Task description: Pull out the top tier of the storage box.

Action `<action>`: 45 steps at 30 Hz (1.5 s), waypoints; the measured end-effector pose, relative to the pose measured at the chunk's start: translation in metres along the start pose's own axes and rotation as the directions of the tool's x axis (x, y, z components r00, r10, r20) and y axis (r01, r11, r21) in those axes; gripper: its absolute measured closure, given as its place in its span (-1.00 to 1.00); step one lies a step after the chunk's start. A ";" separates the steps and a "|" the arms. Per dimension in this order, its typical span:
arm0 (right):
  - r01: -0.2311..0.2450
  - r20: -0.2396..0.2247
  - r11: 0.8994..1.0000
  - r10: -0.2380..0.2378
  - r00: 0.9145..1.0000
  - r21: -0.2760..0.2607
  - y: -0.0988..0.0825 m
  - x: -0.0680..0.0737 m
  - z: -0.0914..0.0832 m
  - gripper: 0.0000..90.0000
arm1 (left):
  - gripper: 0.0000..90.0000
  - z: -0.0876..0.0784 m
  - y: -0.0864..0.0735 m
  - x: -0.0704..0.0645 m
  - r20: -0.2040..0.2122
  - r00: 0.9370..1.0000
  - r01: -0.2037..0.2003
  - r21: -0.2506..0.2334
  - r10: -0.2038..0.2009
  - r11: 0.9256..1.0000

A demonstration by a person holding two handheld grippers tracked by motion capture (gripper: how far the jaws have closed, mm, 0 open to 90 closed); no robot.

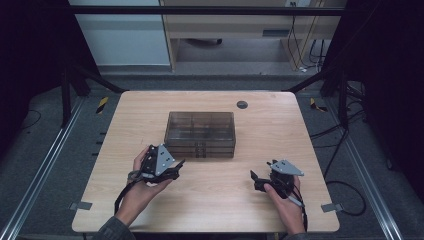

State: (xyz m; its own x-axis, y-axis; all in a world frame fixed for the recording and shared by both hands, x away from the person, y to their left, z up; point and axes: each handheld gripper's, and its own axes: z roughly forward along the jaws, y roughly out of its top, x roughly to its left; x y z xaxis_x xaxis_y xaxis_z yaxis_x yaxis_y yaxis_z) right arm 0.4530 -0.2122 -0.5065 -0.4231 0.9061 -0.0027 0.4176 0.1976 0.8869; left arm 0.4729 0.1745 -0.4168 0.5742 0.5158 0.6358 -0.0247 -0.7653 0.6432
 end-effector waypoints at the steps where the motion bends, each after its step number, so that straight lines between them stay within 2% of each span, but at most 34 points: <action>1: 0.001 -0.001 1.000 -0.001 1.000 0.001 0.000 0.000 0.000 -0.85 | -0.35 0.002 0.002 -0.001 -0.003 1.000 -0.010 0.005 0.010 1.000; 7: 0.003 -0.004 1.000 -0.003 1.000 0.005 0.000 0.000 0.000 -0.83 | -0.19 0.015 0.017 -0.010 -0.031 0.998 -0.055 0.037 0.056 0.998; 10: 0.000 -0.005 1.000 0.000 1.000 0.003 0.000 0.000 0.000 -0.83 | -0.17 0.022 0.023 -0.015 -0.029 0.996 -0.081 0.045 0.082 0.996; 16: 0.007 -0.006 1.000 -0.007 1.000 0.001 0.000 0.000 0.000 -0.83 | -0.19 0.030 0.035 -0.027 -0.065 0.989 -0.130 0.044 0.132 0.991; 18: 0.007 -0.006 1.000 -0.007 1.000 -0.001 0.000 0.000 0.000 -0.83 | -0.19 0.032 0.037 -0.029 -0.068 0.989 -0.131 0.053 0.135 0.990; 21: 0.006 -0.008 1.000 -0.006 1.000 -0.002 0.000 0.000 0.000 -0.84 | -0.20 0.035 0.040 -0.030 -0.044 0.991 -0.124 0.051 0.127 0.991; 23: 0.007 -0.008 1.000 -0.007 1.000 -0.004 0.000 0.000 0.000 -0.84 | -0.20 0.036 0.041 -0.031 -0.041 0.990 -0.131 0.053 0.133 0.990; 34: 0.020 -0.014 1.000 -0.021 1.000 -0.017 -0.001 0.001 -0.002 -0.83 | -0.14 0.037 0.045 -0.033 -0.043 0.990 -0.129 0.048 0.131 0.991; 45: 0.025 -0.021 0.999 -0.025 0.999 -0.022 -0.001 0.002 -0.002 -0.83 | -0.03 0.041 0.050 -0.038 -0.041 0.987 -0.151 0.042 0.153 0.988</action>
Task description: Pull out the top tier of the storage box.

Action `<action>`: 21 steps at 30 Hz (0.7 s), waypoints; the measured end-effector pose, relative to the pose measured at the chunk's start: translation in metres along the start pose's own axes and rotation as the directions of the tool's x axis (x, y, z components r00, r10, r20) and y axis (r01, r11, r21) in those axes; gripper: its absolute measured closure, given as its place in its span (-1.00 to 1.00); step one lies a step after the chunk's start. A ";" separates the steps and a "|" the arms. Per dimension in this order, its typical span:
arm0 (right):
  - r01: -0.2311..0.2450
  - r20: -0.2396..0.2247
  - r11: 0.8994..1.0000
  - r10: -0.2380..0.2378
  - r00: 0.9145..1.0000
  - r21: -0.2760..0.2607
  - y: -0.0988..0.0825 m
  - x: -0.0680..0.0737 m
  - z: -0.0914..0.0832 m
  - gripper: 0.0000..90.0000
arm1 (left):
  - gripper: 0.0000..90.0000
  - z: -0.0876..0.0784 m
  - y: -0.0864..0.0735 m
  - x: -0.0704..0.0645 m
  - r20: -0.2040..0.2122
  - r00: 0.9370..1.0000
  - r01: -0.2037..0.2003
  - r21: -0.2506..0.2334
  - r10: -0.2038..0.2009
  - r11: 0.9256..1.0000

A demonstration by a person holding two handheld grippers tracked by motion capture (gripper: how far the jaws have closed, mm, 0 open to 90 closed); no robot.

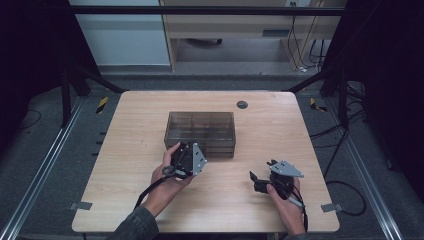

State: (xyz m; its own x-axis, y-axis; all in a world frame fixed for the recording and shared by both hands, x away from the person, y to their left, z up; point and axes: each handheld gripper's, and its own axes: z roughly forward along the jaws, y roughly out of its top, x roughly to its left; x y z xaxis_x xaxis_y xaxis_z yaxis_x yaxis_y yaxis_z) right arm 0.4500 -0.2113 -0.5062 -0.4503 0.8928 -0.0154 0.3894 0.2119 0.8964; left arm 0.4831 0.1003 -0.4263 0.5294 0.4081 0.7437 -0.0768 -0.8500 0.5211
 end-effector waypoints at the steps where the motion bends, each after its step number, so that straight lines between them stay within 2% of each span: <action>1: 0.001 -0.001 1.000 -0.001 1.000 0.000 0.000 0.000 0.000 -0.83 | -0.02 0.000 0.000 -0.001 -0.001 1.000 -0.001 -0.003 0.001 1.000; 13: 0.028 -0.014 1.000 -0.029 0.999 -0.011 -0.001 0.001 -0.001 -0.83 | 0.01 0.004 0.004 -0.006 -0.003 1.000 -0.011 -0.011 0.011 1.000; 18: 0.023 -0.016 1.000 -0.024 1.000 -0.012 -0.001 0.001 -0.001 -0.83 | 0.04 0.006 0.004 -0.007 0.000 1.000 -0.016 -0.009 0.016 1.000; 21: 0.023 -0.016 1.000 -0.023 1.000 -0.014 -0.001 0.000 -0.001 -0.82 | 0.07 0.007 0.005 -0.009 -0.013 1.000 -0.022 -0.009 0.022 1.000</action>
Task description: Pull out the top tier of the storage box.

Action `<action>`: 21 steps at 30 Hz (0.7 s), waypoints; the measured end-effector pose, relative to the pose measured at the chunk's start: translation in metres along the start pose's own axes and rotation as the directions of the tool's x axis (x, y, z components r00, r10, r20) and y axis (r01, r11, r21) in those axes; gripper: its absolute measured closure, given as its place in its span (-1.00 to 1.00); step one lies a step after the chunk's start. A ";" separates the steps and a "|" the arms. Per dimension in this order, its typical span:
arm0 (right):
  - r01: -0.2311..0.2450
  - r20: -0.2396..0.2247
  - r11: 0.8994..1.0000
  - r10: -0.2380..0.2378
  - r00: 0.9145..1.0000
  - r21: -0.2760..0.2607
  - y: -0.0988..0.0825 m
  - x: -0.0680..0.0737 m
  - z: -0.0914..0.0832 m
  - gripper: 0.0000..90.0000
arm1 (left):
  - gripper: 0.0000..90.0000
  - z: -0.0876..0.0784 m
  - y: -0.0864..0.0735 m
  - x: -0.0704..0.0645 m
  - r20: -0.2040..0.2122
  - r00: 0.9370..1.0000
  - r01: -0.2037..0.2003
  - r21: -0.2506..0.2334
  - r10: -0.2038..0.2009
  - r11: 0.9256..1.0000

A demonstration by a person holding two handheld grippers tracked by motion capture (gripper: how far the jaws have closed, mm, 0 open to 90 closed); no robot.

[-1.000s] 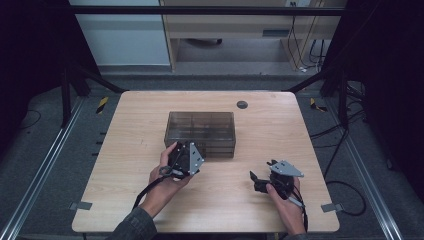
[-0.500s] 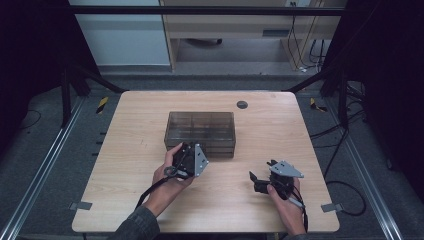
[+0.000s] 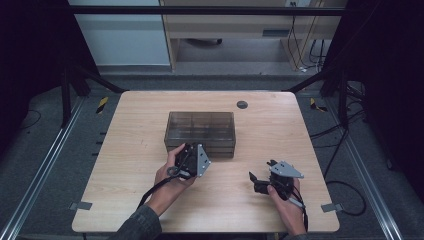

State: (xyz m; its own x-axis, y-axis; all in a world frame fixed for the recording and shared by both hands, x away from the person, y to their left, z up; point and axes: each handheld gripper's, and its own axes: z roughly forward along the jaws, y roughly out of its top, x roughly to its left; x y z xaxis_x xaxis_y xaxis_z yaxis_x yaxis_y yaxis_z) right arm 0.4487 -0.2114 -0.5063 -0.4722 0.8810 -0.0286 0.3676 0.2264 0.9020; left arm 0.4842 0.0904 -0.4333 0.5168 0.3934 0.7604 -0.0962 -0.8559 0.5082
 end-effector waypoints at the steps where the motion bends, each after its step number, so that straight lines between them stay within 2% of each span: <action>1: -0.001 -0.001 1.000 0.001 1.000 0.000 0.000 0.000 0.000 -0.82 | 0.09 0.000 0.000 0.000 -0.005 1.000 -0.003 0.001 0.003 1.000; 8: -0.011 -0.005 1.000 0.011 1.000 -0.001 0.000 -0.001 0.000 -0.82 | 0.20 0.002 0.001 -0.003 -0.012 1.000 -0.018 0.011 0.018 1.000; 16: -0.012 -0.005 1.000 0.012 1.000 -0.004 0.000 -0.001 0.000 -0.82 | 0.28 0.005 0.003 -0.014 -0.078 0.995 -0.064 0.029 0.066 0.998; 21: -0.022 -0.009 1.000 0.022 1.000 -0.003 0.000 -0.002 -0.001 -0.82 | 0.27 0.006 0.003 -0.019 -0.093 0.991 -0.091 0.042 0.094 0.995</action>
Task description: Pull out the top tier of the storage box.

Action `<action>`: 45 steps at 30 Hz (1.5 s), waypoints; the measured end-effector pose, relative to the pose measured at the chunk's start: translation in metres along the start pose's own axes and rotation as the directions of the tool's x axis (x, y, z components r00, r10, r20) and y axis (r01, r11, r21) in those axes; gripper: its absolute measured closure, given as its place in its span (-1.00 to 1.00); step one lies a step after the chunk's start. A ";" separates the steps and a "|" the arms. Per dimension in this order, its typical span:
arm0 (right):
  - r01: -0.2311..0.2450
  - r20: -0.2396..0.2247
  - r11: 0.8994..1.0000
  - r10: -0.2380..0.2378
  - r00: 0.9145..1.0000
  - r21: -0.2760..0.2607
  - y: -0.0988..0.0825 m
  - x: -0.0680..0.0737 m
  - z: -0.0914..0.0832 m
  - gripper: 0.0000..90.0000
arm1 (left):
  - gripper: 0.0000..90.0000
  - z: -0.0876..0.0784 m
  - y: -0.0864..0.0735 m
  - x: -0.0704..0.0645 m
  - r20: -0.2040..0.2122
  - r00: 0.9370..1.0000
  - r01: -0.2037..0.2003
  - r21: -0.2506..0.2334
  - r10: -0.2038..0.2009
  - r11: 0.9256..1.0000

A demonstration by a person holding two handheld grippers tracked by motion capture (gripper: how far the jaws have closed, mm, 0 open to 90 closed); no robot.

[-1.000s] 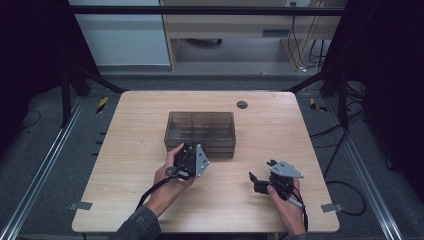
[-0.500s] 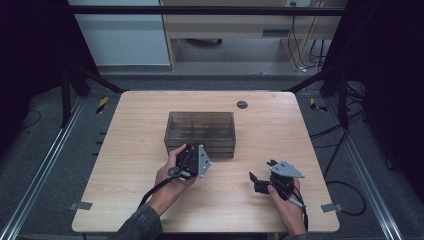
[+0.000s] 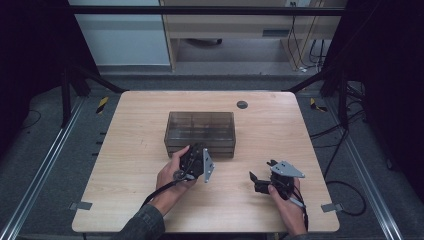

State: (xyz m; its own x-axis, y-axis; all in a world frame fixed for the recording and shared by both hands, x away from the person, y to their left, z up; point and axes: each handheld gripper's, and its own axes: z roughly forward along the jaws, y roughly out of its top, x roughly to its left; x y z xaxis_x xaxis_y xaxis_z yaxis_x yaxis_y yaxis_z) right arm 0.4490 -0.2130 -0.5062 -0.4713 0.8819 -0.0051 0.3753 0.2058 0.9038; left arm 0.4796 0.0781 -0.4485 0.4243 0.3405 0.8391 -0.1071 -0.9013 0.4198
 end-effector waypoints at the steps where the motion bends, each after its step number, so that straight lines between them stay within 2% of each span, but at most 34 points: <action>1: 0.001 0.000 1.000 -0.001 1.000 -0.001 0.000 0.000 0.000 -0.82 | 0.27 0.000 0.000 -0.001 -0.006 1.000 -0.003 0.003 0.003 1.000; 7: -0.001 0.000 1.000 0.001 1.000 0.002 0.000 0.000 0.000 -0.82 | 0.29 0.000 0.000 -0.004 -0.013 1.000 -0.004 0.005 0.004 1.000; 10: -0.001 0.000 1.000 0.001 1.000 0.003 0.000 0.000 0.000 -0.82 | 0.29 0.001 -0.001 -0.005 -0.029 1.000 -0.005 0.012 0.005 1.000; 14: -0.001 -0.001 1.000 0.001 1.000 0.002 0.000 0.000 0.000 -0.82 | 0.34 0.001 0.001 -0.011 -0.043 0.997 -0.055 0.034 0.057 0.998; 16: -0.003 -0.002 1.000 0.003 1.000 0.003 0.000 0.000 0.000 -0.82 | 0.34 0.001 0.002 -0.015 -0.050 0.994 -0.090 0.052 0.093 0.995; 17: -0.003 -0.002 1.000 0.003 1.000 0.003 0.000 0.000 0.000 -0.82 | 0.33 0.001 0.002 -0.017 -0.063 0.993 -0.096 0.057 0.099 0.994; 18: -0.003 -0.003 1.000 0.003 1.000 0.003 0.000 0.000 0.000 -0.82 | 0.34 0.001 0.002 -0.020 -0.107 0.989 -0.095 0.064 0.102 0.993; 19: -0.002 -0.002 1.000 0.002 1.000 0.003 0.000 0.000 0.000 -0.82 | 0.34 0.001 0.002 -0.022 -0.133 0.986 -0.090 0.071 0.099 0.993; 22: -0.002 -0.002 1.000 0.002 1.000 0.001 0.000 -0.001 0.000 -0.82 | 0.33 0.002 0.003 -0.026 -0.157 0.981 -0.099 0.080 0.111 0.992; 25: -0.003 -0.003 1.000 0.003 1.000 0.003 0.000 -0.001 0.000 -0.82 | 0.28 0.005 0.004 -0.029 -0.191 0.973 -0.117 0.088 0.132 0.989; 27: -0.004 -0.003 1.000 0.004 1.000 0.001 0.000 -0.001 0.000 -0.82 | 0.28 0.006 0.004 -0.030 -0.193 0.972 -0.117 0.091 0.133 0.989; 29: -0.004 -0.004 1.000 0.004 1.000 0.000 0.000 -0.001 0.000 -0.82 | 0.29 0.006 0.005 -0.030 -0.185 0.970 -0.140 0.099 0.156 0.985; 33: -0.005 -0.006 1.000 0.005 1.000 0.000 0.000 -0.001 0.000 -0.82 | 0.33 0.008 0.004 -0.034 -0.209 0.965 -0.137 0.107 0.157 0.985; 38: -0.005 -0.007 1.000 0.005 1.000 -0.002 0.000 -0.001 0.000 -0.82 | 0.38 0.010 0.004 -0.037 -0.217 0.959 -0.161 0.113 0.183 0.980; 39: -0.005 -0.006 1.000 0.005 1.000 -0.002 0.000 -0.001 0.000 -0.82 | 0.38 0.009 0.004 -0.038 -0.214 0.959 -0.162 0.123 0.185 0.979; 40: -0.005 -0.007 1.000 0.005 1.000 -0.002 0.000 -0.002 0.000 -0.82 | 0.39 0.010 0.004 -0.039 -0.222 0.956 -0.168 0.117 0.191 0.979; 41: -0.005 -0.007 1.000 0.005 1.000 -0.002 0.000 -0.002 0.000 -0.82 | 0.41 0.011 0.005 -0.039 -0.197 0.957 -0.193 0.116 0.213 0.974; 42: -0.006 -0.008 1.000 0.006 1.000 -0.002 0.000 -0.002 0.000 -0.82 | 0.41 0.010 0.005 -0.040 -0.214 0.954 -0.185 0.121 0.208 0.975; 44: -0.006 -0.008 1.000 0.006 1.000 -0.002 0.000 -0.002 0.000 -0.82 | 0.42 0.010 0.005 -0.040 -0.212 0.954 -0.189 0.124 0.212 0.974; 45: -0.005 -0.008 1.000 0.005 1.000 -0.002 0.000 -0.002 0.000 -0.82 | 0.42 0.011 0.005 -0.040 -0.184 0.957 -0.203 0.125 0.223 0.971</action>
State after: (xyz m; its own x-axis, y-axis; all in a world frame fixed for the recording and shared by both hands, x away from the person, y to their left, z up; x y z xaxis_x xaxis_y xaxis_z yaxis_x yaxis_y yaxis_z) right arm 0.4495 -0.2145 -0.5062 -0.4757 0.8796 0.0030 0.3758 0.2002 0.9048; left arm 0.4721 0.0574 -0.4836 0.2169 0.1739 0.9606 -0.0774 -0.9778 0.1945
